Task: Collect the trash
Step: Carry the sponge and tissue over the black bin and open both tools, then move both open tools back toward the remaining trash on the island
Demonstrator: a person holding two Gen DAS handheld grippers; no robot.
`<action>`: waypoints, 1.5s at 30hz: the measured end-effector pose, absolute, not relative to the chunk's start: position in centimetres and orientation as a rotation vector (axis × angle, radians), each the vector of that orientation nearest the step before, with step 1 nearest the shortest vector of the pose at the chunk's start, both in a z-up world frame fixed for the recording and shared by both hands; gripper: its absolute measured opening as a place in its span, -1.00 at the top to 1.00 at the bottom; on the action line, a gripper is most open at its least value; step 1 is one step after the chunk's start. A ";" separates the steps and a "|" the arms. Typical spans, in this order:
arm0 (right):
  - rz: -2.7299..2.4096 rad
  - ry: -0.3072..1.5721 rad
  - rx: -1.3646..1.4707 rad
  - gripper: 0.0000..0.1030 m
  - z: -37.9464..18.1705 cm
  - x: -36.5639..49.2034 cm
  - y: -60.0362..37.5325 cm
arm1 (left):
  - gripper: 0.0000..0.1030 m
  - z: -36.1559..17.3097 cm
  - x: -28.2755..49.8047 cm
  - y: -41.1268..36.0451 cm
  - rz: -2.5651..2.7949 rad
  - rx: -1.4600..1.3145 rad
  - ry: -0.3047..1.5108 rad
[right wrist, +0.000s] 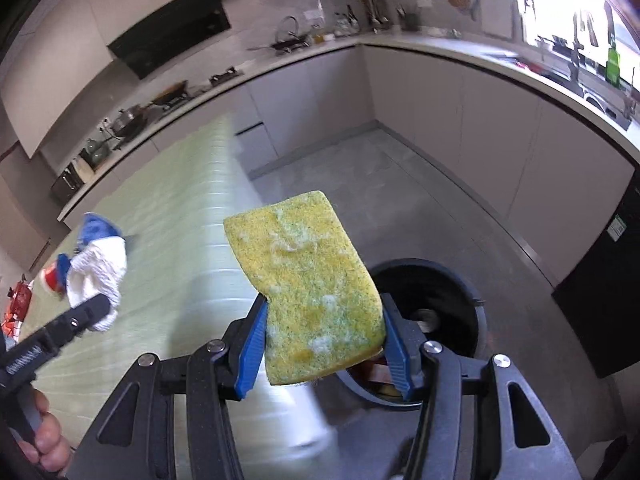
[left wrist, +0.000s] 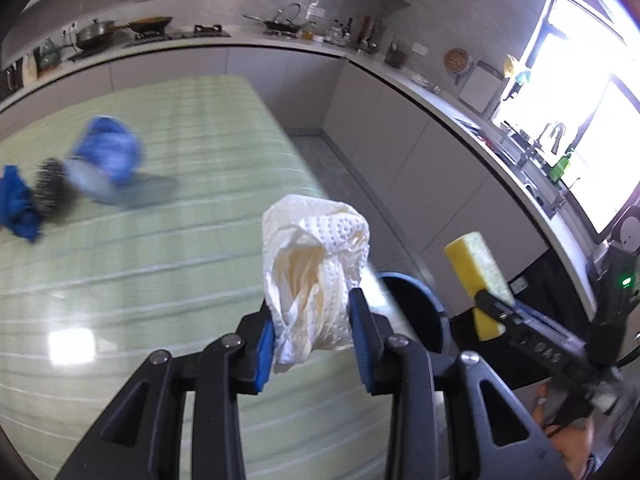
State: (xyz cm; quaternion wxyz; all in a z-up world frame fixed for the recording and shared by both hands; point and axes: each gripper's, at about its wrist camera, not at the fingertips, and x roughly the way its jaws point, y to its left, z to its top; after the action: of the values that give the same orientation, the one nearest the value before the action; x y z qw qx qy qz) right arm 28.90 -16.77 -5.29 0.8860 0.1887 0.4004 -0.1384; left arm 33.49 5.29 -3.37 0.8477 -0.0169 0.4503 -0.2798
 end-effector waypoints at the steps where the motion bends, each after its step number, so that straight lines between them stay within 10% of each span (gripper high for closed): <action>1: -0.292 0.841 0.394 -0.07 -5.7 28.6 -18.0 | 0.32 -3.6 33.1 3.5 -0.598 -0.038 0.958; 24: -0.173 1.106 0.447 -0.25 -19.5 31.4 -30.0 | 0.24 -11.5 31.6 -12.2 -0.503 0.068 1.162; 28: -0.176 1.132 0.419 -0.36 -20.3 32.3 -30.1 | -0.16 -12.3 32.3 -13.4 -0.478 0.069 1.205; 31: -0.174 1.142 0.412 -0.45 -20.4 32.7 -30.2 | -0.46 -12.3 32.6 -13.7 -0.440 0.076 1.227; 45: -0.233 0.932 0.430 -0.45 -10.9 32.6 -29.5 | -0.47 -4.5 30.7 -9.5 -0.462 0.035 1.084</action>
State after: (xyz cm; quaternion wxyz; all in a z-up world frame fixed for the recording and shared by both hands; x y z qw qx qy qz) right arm 32.59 -29.47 -10.87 0.8647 0.2052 0.4447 -0.1113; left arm 30.73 -9.52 -4.54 0.8313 0.0166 0.5111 -0.2180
